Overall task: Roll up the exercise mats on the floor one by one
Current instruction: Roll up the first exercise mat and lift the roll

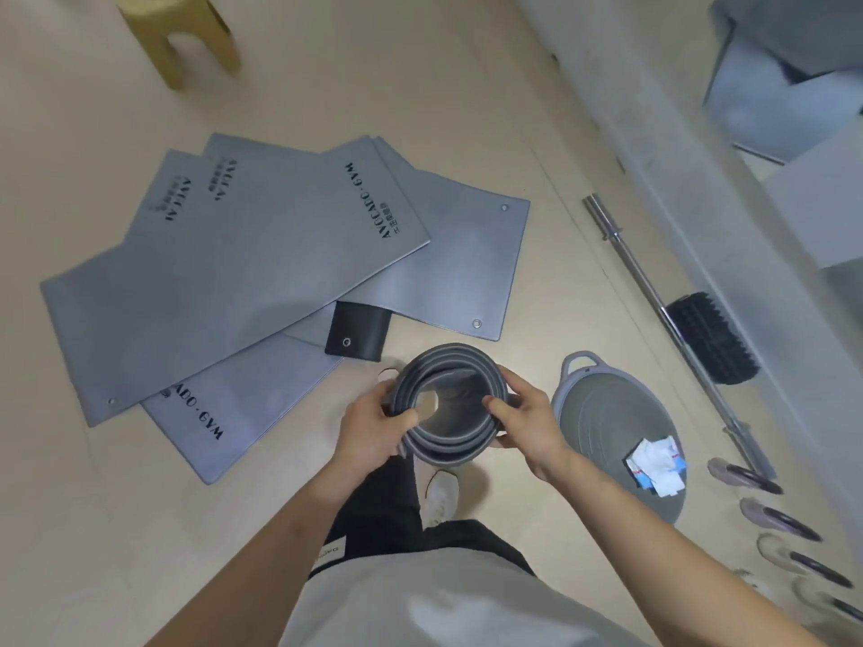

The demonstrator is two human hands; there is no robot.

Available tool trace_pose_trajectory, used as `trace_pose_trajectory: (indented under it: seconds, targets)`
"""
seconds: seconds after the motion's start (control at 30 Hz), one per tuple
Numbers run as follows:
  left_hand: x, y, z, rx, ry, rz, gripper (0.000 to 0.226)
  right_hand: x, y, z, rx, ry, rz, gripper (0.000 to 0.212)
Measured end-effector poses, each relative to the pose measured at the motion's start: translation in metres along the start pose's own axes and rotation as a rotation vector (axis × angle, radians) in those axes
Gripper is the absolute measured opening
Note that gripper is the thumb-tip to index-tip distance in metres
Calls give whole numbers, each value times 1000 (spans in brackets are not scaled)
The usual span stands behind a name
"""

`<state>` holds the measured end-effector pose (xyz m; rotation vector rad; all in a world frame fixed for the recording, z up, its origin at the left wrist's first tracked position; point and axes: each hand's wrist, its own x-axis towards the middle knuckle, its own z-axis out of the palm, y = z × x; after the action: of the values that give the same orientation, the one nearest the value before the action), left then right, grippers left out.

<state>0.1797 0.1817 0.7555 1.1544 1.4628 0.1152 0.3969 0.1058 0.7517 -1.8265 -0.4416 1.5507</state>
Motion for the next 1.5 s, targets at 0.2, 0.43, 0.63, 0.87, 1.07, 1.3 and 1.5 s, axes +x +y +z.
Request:
trace_pose_trajectory:
  seconds: [0.2,0.43,0.63,0.87,1.07,1.3,1.5]
  targets:
    - [86,105,-3,-30,-91,133,25,60,-98,-35,25,137,-80,50]
    - [171,229,-8,-52,-196,270,40,112,-223,-77,77,213,-144,52]
    - [239,340,5,-32,-209,298,37,169,-310,-129,162,252,-148,52]
    - [350,485,53,33,-163,286,31,282,-407,-230,239,215,-151,49]
    - [417,591,89,-19,-103,226,42,365,-511,-318,180,114,-144,53]
    - [495,685,88,-214,29,169,32,473,-637,-355,-13,19,-211,58]
    - [614,754,50,-237,46,147,31,590,-732,-343,-120,71,-174,55]
